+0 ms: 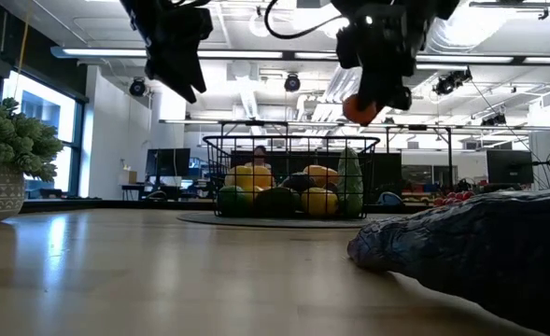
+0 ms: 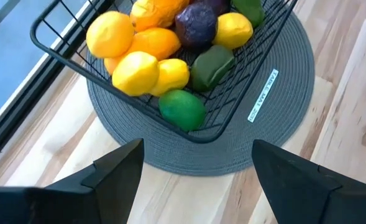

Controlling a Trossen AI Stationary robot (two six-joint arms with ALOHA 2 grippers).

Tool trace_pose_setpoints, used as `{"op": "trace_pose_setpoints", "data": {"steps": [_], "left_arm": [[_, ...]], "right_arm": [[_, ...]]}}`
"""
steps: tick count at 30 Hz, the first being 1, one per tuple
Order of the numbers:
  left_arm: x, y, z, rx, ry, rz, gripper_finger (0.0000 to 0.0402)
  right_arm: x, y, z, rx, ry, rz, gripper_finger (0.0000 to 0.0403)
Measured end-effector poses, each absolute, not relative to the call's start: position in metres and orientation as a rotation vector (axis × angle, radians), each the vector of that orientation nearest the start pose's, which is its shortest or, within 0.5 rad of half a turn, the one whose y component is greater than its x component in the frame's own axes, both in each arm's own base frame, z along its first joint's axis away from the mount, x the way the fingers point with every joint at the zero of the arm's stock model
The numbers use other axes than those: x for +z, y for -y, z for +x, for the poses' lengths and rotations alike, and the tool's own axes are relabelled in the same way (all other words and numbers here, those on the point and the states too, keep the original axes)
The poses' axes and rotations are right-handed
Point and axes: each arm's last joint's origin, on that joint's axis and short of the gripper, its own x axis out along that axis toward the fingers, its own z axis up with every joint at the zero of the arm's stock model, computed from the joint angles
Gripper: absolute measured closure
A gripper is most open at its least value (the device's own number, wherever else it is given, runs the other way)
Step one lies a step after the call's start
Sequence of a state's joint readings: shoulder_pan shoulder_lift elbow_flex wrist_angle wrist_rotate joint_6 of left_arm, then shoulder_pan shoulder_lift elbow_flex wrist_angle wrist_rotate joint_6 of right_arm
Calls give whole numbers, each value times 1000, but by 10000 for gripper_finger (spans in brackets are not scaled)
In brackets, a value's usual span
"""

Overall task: Build produce basket
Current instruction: Put the orange into the wire basket

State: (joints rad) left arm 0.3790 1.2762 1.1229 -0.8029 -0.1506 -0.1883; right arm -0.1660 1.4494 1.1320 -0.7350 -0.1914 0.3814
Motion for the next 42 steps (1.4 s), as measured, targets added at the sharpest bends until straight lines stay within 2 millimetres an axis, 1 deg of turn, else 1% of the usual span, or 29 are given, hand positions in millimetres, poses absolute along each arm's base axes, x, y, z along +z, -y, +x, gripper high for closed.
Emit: {"op": "trace_pose_setpoints", "data": {"steps": [5,11,16,21,26,29,35,38,42], "left_arm": [[298,-96,230,571,-924,-286,115],[298,-96,230,571,-924,-286,115],[298,-96,231,572,-922,-289,115],[298,-96,231,577,-919,-302,115],[298,-96,231,577,-918,-303,115],[299,-96,231,577,-918,-302,115],[299,-96,231,578,-918,-302,115],[299,-96,231,579,-918,-301,115],[299,-96,231,580,-917,-303,115]], "right_arm": [[266,55,288,-196,-958,489,289],[274,75,295,-216,-810,427,289],[275,87,302,-322,-742,227,289],[262,93,308,-297,-781,199,289],[244,101,313,-299,-848,226,289],[234,106,316,-302,-874,275,289],[225,111,315,-324,-917,313,285],[225,112,316,-344,-910,300,268],[225,112,316,-358,-910,303,229]]}}
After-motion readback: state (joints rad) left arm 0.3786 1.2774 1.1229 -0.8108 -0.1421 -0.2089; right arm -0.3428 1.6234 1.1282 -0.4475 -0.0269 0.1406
